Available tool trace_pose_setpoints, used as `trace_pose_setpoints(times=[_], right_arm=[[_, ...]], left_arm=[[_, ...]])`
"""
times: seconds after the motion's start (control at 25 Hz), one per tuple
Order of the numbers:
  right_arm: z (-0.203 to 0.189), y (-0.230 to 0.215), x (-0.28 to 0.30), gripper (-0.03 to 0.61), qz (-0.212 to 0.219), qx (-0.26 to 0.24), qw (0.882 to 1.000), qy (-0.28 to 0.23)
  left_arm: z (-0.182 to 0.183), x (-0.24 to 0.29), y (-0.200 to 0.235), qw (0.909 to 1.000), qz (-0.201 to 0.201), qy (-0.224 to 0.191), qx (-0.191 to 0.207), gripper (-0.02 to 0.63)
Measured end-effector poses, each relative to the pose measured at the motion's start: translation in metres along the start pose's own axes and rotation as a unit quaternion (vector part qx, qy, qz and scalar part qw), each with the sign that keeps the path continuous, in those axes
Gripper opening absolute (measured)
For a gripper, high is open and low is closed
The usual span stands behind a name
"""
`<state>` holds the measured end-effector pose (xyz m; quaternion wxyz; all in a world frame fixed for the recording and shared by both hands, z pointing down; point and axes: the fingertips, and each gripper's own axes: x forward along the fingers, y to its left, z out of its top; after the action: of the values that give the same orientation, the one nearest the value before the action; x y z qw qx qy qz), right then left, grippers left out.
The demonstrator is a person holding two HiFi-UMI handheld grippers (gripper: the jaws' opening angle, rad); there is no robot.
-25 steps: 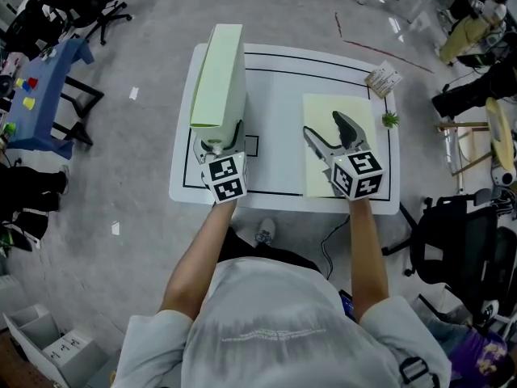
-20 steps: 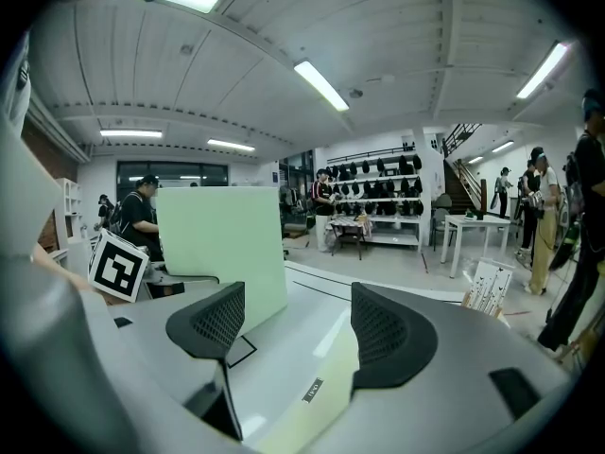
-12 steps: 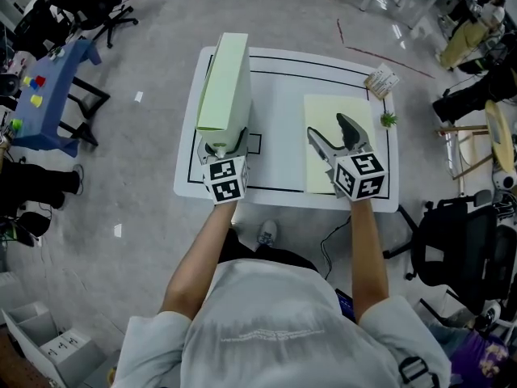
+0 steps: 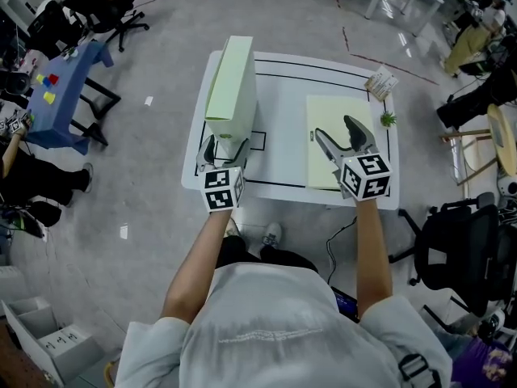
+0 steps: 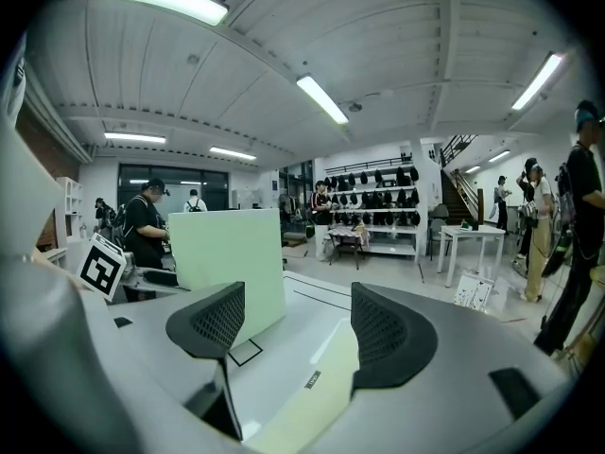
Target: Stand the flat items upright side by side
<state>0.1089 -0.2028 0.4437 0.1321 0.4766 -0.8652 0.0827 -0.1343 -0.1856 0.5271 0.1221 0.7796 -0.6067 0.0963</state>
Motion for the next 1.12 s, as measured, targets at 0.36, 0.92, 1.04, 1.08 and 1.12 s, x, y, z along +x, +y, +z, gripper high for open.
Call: trace_pose_setpoints(times=[0.36, 0.92, 1.04, 1.08, 1.12], right_arm=[[0.028, 0.004, -0.051, 0.367, -0.033, -0.009, 0.999, -0.032], [0.023, 0.038, -0.169, 0.367, -0.078, 0.041, 0.995, -0.051], [0.012, 0.034, -0.191, 0.367, -0.090, 0.055, 0.993, -0.044], [0.009, 0.031, -0.197, 0.367, -0.093, 0.058, 0.993, -0.043], [0.007, 0.028, -0.202, 0.367, -0.095, 0.060, 0.993, -0.041]], left_arm=[[0.062, -0.062, 0.018, 0.9972, -0.023, -0.058, 0.041, 0.379], [0.117, -0.139, -0.035, 0.9880, -0.103, -0.104, 0.050, 0.377], [0.109, -0.143, -0.060, 0.9866, -0.124, -0.096, 0.044, 0.377], [0.106, -0.143, -0.068, 0.9864, -0.129, -0.093, 0.043, 0.377], [0.102, -0.141, -0.076, 0.9861, -0.133, -0.089, 0.045, 0.377]])
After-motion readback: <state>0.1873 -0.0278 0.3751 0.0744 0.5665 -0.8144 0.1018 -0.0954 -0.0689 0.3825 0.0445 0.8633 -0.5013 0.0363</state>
